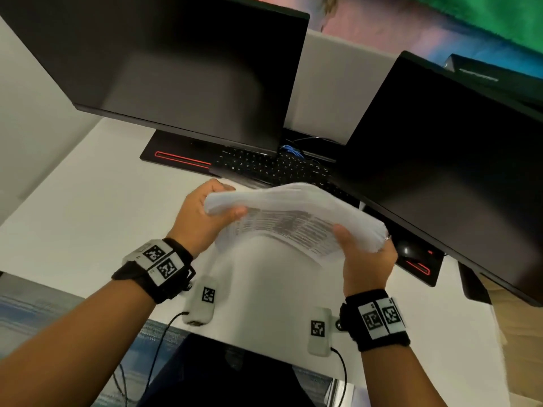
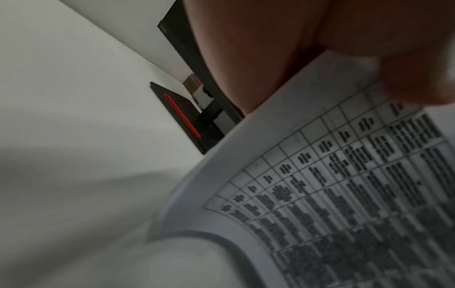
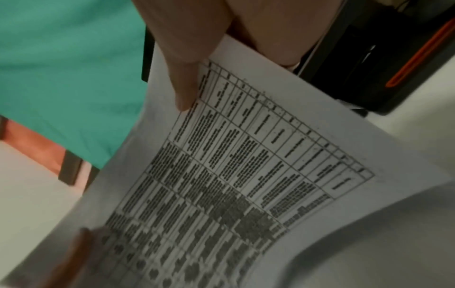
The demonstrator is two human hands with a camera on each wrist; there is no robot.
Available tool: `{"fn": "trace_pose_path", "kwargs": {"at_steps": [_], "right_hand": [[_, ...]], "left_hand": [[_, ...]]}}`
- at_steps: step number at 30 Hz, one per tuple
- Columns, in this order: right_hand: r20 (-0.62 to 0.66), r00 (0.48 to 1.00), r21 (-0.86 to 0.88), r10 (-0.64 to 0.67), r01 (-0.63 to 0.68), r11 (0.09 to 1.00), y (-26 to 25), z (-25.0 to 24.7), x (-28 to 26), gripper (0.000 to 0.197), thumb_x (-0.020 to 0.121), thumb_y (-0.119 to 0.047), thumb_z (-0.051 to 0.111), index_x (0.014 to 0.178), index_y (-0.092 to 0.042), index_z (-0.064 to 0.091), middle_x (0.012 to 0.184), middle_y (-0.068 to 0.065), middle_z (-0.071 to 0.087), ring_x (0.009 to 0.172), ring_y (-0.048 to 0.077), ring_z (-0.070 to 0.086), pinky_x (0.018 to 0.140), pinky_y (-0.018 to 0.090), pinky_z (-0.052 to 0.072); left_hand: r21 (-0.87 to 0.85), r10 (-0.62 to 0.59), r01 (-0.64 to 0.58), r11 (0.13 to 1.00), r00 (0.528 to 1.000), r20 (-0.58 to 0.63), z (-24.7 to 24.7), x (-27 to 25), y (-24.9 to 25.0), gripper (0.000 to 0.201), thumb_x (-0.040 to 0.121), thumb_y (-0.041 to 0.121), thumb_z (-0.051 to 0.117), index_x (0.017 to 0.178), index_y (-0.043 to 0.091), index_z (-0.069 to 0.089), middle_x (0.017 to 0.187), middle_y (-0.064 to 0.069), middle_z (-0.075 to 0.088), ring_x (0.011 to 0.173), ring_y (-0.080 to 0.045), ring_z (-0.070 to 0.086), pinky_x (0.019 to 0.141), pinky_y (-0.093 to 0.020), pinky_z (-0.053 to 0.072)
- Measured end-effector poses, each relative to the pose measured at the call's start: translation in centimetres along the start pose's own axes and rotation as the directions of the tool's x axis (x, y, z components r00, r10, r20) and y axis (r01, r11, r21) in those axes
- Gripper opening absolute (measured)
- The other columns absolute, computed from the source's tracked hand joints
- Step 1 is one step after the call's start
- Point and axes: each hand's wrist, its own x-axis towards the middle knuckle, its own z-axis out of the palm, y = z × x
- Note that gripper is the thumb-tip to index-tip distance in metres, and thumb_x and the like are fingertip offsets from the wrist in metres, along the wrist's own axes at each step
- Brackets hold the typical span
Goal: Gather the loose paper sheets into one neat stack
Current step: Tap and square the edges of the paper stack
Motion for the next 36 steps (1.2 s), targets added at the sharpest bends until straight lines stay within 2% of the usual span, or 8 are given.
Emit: {"fn": "trace_pose_path", "kwargs": {"at_steps": [4, 8, 14, 18, 22, 27, 31, 36], "right_hand": [[0.021, 0.999, -0.058, 0.031, -0.029, 0.998, 1.3, -0.4, -1.0, 0.056, 0.067, -0.004, 0.087, 0.107, -0.034, 0.061, 0.116, 0.007, 0.064, 0.101, 0.020, 0.069, 0.071, 0.027, 0.061], [0.034, 0.999, -0.042, 0.000, 0.001, 0.999, 0.8, -0.1, -0.8, 0.059, 0.071, -0.004, 0.084, 0.121, -0.022, 0.058, 0.114, 0.004, 0.061, 0.097, 0.017, 0.068, 0.069, 0.024, 0.059], [-0.083, 0.996, 0.053, -0.007, 0.011, 0.999, -0.1, 0.9, -0.4, 0.022, 0.092, -0.014, 0.063, 0.113, -0.008, 0.065, 0.091, -0.010, 0.060, 0.067, -0.011, 0.061, 0.057, 0.011, 0.050], [-0.152, 0.988, 0.048, -0.020, 0.028, 0.998, -0.3, 1.4, -0.1, 0.023, 0.091, -0.016, 0.062, 0.110, -0.005, 0.069, 0.099, -0.004, 0.065, 0.085, 0.004, 0.060, 0.073, 0.016, 0.052], [-0.202, 0.977, 0.045, -0.067, 0.077, 0.996, -0.4, 1.5, -0.2, 0.020, 0.094, -0.008, 0.058, 0.109, -0.003, 0.070, 0.089, -0.013, 0.064, 0.075, -0.015, 0.058, 0.070, 0.006, 0.047], [-0.205, 0.973, -0.001, -0.108, 0.110, 0.994, -0.9, 1.9, -0.3, 0.020, 0.093, -0.001, 0.056, 0.106, -0.005, 0.069, 0.090, -0.006, 0.066, 0.071, -0.013, 0.061, 0.064, 0.004, 0.046], [-0.160, 0.982, -0.007, -0.097, 0.097, 0.995, -0.9, 1.4, -0.5, 0.030, 0.090, 0.003, 0.047, 0.108, -0.007, 0.068, 0.086, -0.006, 0.071, 0.077, -0.002, 0.065, 0.066, 0.012, 0.051], [-0.180, 0.970, -0.043, -0.162, 0.157, 0.987, -0.7, 1.5, -0.4, 0.022, 0.095, -0.001, 0.051, 0.104, -0.009, 0.070, 0.071, -0.020, 0.069, 0.064, -0.008, 0.061, 0.058, 0.007, 0.047]], "left_hand": [[-0.153, -0.017, 0.016, 0.988, 1.000, -0.005, 0.1, -2.0, -2.5, 0.064, 0.061, 0.061, 0.082, 0.108, 0.027, 0.058, 0.101, 0.002, 0.058, 0.086, -0.006, 0.060, 0.075, -0.020, 0.051], [-0.136, 0.063, -0.093, 0.986, 0.976, -0.207, 1.2, -2.1, -0.9, 0.045, 0.084, 0.047, 0.054, 0.105, 0.007, 0.059, 0.095, 0.002, 0.060, 0.082, 0.004, 0.058, 0.072, -0.010, 0.046], [-0.141, -0.020, -0.032, 0.989, 0.938, -0.347, 2.3, -1.5, -0.4, 0.021, 0.092, 0.024, 0.050, 0.100, 0.011, 0.064, 0.094, -0.001, 0.064, 0.081, -0.001, 0.058, 0.069, -0.012, 0.048], [-0.197, -0.047, -0.031, 0.980, 0.922, -0.384, 2.5, -1.4, -0.1, 0.024, 0.094, 0.023, 0.049, 0.106, 0.011, 0.066, 0.105, -0.012, 0.072, 0.095, -0.020, 0.066, 0.080, -0.024, 0.054], [-0.236, -0.086, -0.012, 0.972, 0.912, -0.402, 2.5, -1.2, 0.3, 0.024, 0.090, 0.021, 0.050, 0.103, 0.015, 0.069, 0.107, -0.010, 0.075, 0.103, -0.029, 0.068, 0.090, -0.040, 0.055], [-0.232, -0.103, 0.000, 0.973, 0.897, -0.429, 2.8, -1.0, 0.8, 0.022, 0.095, 0.017, 0.051, 0.091, 0.021, 0.072, 0.094, 0.001, 0.073, 0.086, -0.008, 0.065, 0.079, -0.025, 0.051], [-0.287, -0.152, 0.024, 0.958, 0.890, -0.429, 2.8, -0.6, 0.9, 0.026, 0.089, 0.015, 0.048, 0.088, 0.017, 0.073, 0.093, -0.002, 0.072, 0.088, -0.011, 0.064, 0.079, -0.025, 0.050], [-0.221, -0.137, 0.039, 0.974, 0.884, -0.447, 3.1, -0.6, 1.0, 0.025, 0.092, 0.020, 0.053, 0.085, 0.018, 0.077, 0.091, 0.000, 0.073, 0.086, -0.010, 0.063, 0.078, -0.026, 0.048]]}}
